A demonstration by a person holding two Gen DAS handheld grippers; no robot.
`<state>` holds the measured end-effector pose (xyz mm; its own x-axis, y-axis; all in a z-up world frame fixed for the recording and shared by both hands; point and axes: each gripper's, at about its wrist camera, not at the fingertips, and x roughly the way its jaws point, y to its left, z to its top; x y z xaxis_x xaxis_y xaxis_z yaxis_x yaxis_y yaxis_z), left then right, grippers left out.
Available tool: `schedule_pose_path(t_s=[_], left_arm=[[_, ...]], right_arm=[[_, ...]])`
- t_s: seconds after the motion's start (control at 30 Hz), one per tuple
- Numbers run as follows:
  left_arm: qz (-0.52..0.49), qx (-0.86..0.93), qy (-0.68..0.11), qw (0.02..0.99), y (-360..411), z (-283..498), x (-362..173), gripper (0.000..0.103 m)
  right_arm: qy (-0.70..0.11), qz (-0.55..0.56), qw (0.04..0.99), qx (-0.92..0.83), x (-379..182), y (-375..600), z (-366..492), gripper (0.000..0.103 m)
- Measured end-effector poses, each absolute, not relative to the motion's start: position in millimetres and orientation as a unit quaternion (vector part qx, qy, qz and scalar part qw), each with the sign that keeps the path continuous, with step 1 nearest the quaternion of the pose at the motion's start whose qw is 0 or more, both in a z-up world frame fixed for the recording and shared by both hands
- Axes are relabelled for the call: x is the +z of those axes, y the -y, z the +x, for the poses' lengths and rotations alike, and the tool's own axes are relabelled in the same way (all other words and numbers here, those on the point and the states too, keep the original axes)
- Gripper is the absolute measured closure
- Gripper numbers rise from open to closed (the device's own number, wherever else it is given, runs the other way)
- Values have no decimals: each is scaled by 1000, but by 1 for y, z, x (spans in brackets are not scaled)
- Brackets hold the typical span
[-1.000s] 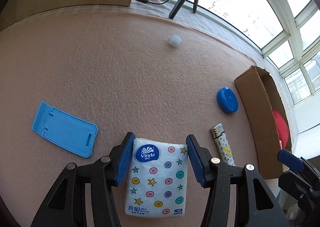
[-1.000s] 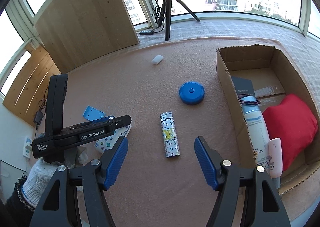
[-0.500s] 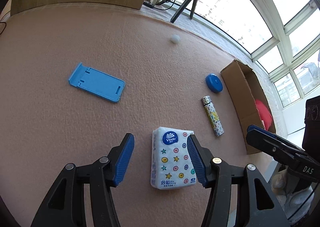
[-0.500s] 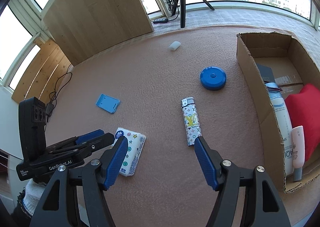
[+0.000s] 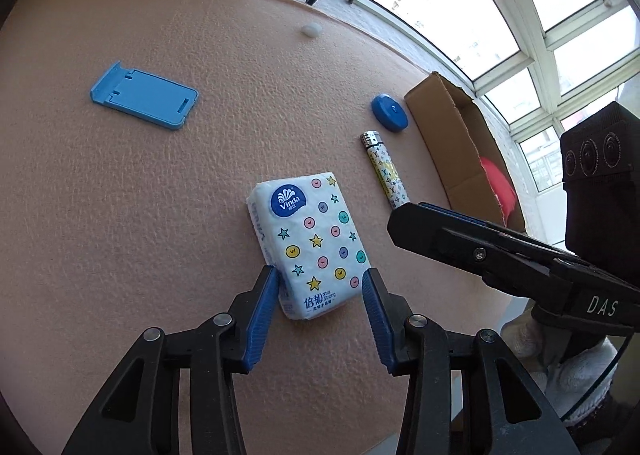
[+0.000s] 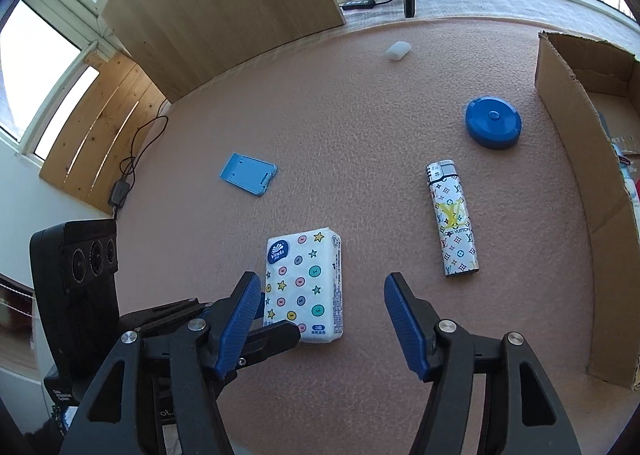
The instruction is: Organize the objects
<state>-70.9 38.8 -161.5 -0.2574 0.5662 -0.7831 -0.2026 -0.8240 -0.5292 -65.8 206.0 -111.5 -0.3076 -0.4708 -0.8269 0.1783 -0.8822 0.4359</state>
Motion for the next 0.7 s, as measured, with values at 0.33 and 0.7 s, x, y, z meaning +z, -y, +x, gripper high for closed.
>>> schedule_pose_path(t_s=[0.33, 0.7], left_arm=[[-560, 782, 146, 230, -40, -74, -164, 57], [-553, 785, 144, 238, -50, -78, -158, 66]], right_arm=[[148, 583, 226, -766, -136, -199, -79, 56], [169, 593, 233, -752, -146, -205, -82, 66]])
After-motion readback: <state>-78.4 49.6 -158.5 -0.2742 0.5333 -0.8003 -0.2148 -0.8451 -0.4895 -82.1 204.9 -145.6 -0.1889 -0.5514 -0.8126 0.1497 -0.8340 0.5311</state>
